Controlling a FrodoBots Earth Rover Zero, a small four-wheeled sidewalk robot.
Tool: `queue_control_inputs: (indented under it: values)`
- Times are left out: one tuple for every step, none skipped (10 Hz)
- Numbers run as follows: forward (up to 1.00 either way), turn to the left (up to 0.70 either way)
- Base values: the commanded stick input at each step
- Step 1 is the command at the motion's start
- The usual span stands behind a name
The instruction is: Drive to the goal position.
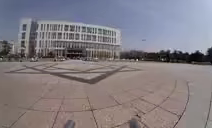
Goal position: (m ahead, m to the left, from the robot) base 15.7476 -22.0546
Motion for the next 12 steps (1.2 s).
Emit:
queue_control_inputs:
  values:
    - [1.0,-0.08]
    - [1.0,0.0]
    - [1.0,0.0]
    - [1.0,0.0]
    - [1.0,0.0]
    - [1.0,0.0]
    - [1.0,0.0]
    - [1.0,0.0]
    - [1.0,0.0]
    - [1.0,0.0]
    - [1.0,0.0]
    - [1.0,-0.2]
